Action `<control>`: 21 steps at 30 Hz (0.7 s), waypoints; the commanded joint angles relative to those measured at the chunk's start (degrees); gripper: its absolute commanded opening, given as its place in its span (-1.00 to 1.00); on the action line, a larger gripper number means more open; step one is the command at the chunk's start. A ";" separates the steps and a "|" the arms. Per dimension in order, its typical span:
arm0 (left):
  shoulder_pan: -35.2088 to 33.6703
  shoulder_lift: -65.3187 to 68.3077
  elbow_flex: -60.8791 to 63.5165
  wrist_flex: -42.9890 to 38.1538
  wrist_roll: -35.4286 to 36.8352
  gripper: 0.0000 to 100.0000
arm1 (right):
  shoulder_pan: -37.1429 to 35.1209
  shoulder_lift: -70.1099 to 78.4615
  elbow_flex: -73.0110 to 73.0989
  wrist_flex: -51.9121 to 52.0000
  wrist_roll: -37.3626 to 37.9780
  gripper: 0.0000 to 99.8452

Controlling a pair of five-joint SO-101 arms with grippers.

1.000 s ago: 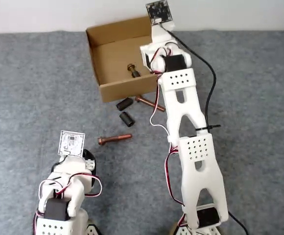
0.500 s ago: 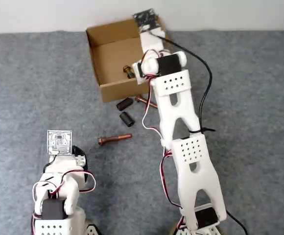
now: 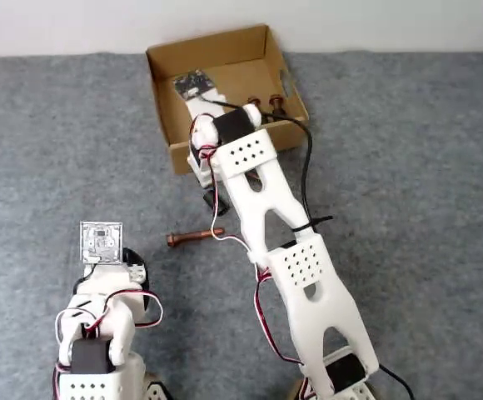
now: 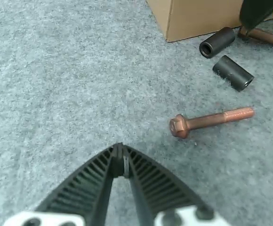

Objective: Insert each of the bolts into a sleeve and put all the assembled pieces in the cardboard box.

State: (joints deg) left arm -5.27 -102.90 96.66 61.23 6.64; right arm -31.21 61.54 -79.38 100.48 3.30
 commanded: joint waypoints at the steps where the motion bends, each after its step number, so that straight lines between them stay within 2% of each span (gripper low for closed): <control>1: -0.18 -0.26 -0.22 -1.49 -0.26 -0.99 | -1.27 -0.48 1.32 1.63 0.35 -0.47; 10: -0.18 -0.26 -0.22 -1.58 -0.26 -0.99 | -1.36 6.11 2.29 1.01 0.35 -0.47; 16: -0.09 -0.26 -0.22 -1.58 -0.26 -0.99 | -1.45 10.24 2.29 -3.82 0.44 -0.48; 21: -0.09 -0.26 -0.22 -1.58 -0.26 -0.99 | -2.68 11.03 2.29 -4.62 0.53 -0.74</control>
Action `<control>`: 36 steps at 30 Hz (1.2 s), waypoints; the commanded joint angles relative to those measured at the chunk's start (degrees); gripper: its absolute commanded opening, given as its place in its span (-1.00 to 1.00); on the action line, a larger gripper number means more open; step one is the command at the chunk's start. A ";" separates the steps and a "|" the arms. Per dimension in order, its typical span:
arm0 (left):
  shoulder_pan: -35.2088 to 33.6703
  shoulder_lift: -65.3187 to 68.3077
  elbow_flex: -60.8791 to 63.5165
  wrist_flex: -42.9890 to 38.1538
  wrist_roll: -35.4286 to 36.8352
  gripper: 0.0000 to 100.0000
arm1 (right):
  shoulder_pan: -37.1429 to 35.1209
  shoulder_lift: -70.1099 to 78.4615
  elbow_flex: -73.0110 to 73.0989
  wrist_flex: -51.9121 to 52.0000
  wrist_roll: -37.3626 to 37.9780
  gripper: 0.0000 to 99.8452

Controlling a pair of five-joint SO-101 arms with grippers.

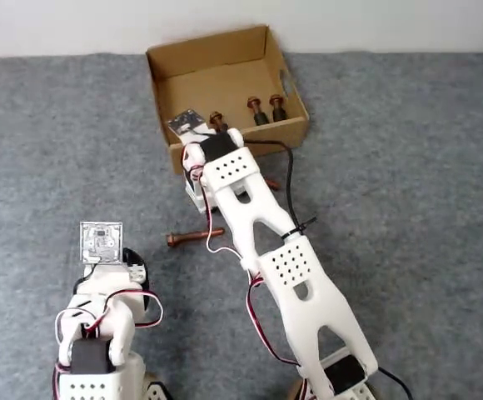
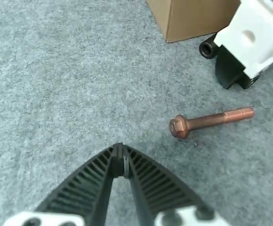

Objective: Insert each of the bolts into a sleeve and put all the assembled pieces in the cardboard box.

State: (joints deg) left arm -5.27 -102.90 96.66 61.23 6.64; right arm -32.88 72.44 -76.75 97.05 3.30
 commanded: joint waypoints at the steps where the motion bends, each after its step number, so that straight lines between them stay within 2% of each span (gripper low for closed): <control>1: -0.09 -0.26 -0.22 -1.58 -0.26 -0.99 | -1.01 0.13 -0.35 -1.10 0.53 -0.81; 4: -0.09 -0.26 -0.22 -1.67 -0.26 -0.99 | -1.01 0.13 -0.35 -0.84 0.53 -0.99; 12: 0.00 -0.26 -0.22 -1.49 -0.26 -0.99 | -0.92 -0.92 -2.11 5.58 -0.18 -0.98; 21: 0.09 -0.26 -0.22 -0.09 -0.26 -0.99 | -0.92 -13.23 -3.52 6.11 -12.22 -0.98; 24: 0.09 -0.26 -0.22 1.49 -0.26 -0.99 | -0.84 -21.49 3.60 6.11 -13.54 -0.98; 29: 0.00 -0.62 -0.22 1.14 -0.26 -0.99 | -0.75 -39.43 23.74 6.02 -17.67 -0.98; 36: 0.00 -0.62 -0.22 1.41 -0.44 -0.99 | 3.82 -62.11 48.70 5.76 -24.18 -0.98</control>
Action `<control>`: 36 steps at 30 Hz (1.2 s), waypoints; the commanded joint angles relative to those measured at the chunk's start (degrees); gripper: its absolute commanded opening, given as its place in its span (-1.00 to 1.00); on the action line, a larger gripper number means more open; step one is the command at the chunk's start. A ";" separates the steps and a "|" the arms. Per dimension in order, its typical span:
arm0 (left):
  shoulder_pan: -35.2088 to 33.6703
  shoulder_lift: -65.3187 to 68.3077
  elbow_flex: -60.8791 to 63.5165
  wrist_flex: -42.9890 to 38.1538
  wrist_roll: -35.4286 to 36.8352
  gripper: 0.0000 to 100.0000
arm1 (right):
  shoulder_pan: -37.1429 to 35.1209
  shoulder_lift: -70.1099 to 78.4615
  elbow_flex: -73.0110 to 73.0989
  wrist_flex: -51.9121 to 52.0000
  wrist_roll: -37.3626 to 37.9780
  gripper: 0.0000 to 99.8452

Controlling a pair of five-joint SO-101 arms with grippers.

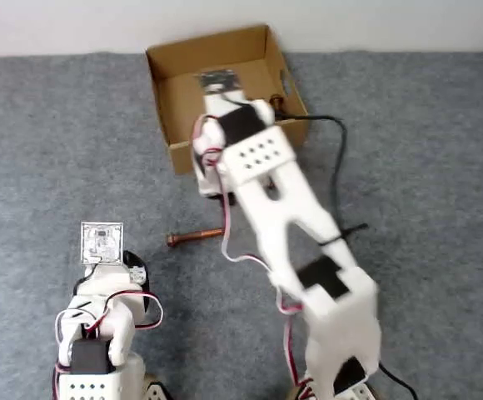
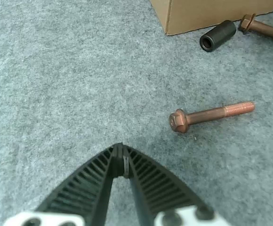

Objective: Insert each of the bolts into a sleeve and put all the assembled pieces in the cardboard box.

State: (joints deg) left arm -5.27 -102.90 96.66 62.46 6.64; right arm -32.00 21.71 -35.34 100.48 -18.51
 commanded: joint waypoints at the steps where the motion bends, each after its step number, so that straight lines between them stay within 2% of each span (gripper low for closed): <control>1: 0.00 -0.62 -0.22 0.00 -0.35 -0.98 | 4.00 -14.11 10.20 2.33 -3.08 -0.98; 5: 0.09 -0.62 -0.40 -0.09 0.18 -0.99 | 8.31 -24.31 21.71 2.24 -5.27 -0.98; 10: 0.18 -0.26 -3.82 0.18 6.86 -0.99 | 12.62 -37.14 36.22 1.54 -6.77 -0.98; 18: 4.66 -0.26 -11.56 5.10 10.55 -0.99 | 21.23 -63.25 63.30 -10.42 -6.95 -0.98; 24: 4.84 0.35 -14.55 5.10 10.55 -0.99 | 28.70 -78.20 77.98 -12.26 -6.86 -0.98; 30: 7.12 11.78 -20.44 4.66 12.22 -0.99 | 39.08 -87.78 84.92 -12.09 -4.31 -0.98; 36: 12.13 32.35 -33.63 4.66 18.73 -0.99 | 42.95 -96.40 90.46 -12.35 -4.04 -0.98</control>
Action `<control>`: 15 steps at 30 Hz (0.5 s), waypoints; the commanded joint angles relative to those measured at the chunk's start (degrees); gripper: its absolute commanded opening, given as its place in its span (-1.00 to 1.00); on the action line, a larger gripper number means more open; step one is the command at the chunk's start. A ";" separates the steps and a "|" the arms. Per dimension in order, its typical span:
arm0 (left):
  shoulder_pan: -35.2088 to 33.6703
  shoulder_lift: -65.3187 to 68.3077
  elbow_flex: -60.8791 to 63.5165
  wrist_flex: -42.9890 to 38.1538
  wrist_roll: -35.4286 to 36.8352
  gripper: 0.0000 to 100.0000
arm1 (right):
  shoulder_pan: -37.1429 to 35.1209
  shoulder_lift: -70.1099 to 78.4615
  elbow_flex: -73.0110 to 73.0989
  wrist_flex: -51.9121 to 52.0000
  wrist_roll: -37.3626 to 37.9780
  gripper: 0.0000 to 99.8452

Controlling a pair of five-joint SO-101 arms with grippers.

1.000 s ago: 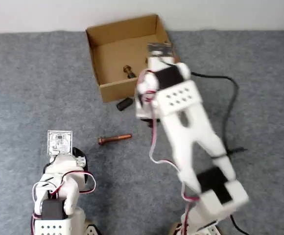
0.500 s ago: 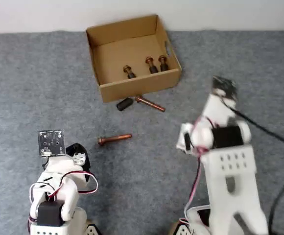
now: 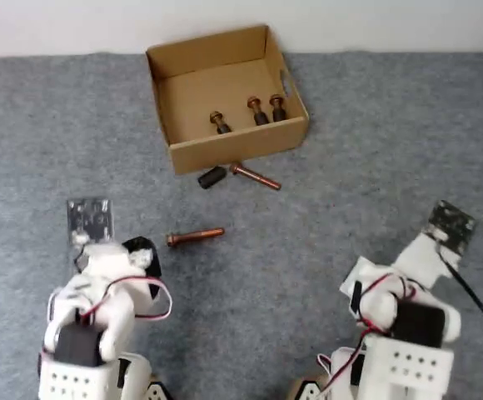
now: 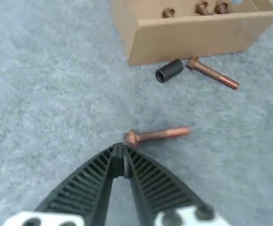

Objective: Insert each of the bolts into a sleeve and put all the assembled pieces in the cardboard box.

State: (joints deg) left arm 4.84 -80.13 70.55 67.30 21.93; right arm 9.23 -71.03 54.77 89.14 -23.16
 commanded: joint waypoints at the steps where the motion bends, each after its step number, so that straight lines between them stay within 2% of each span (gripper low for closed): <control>1: 2.73 13.19 -10.07 -0.09 5.19 -0.99 | 1.89 -5.14 0.97 -1.01 0.62 -0.98; 5: 5.27 27.16 -21.14 1.05 12.04 -0.99 | 1.89 -10.42 3.87 -1.01 0.79 -0.98; 9: 8.79 40.26 -30.29 5.63 17.49 -0.99 | 1.89 -13.85 5.80 -2.07 3.08 -0.98; 12: 9.23 50.02 -35.47 8.53 23.30 -0.99 | 1.80 -14.73 6.24 -2.33 3.08 -0.98; 15: 9.23 60.22 -40.13 12.40 25.85 -0.99 | 1.89 -15.08 6.33 -2.33 3.08 -0.98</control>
State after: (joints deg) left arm 13.63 -28.44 36.09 76.18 45.14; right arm 10.37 -85.89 61.45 88.00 -20.70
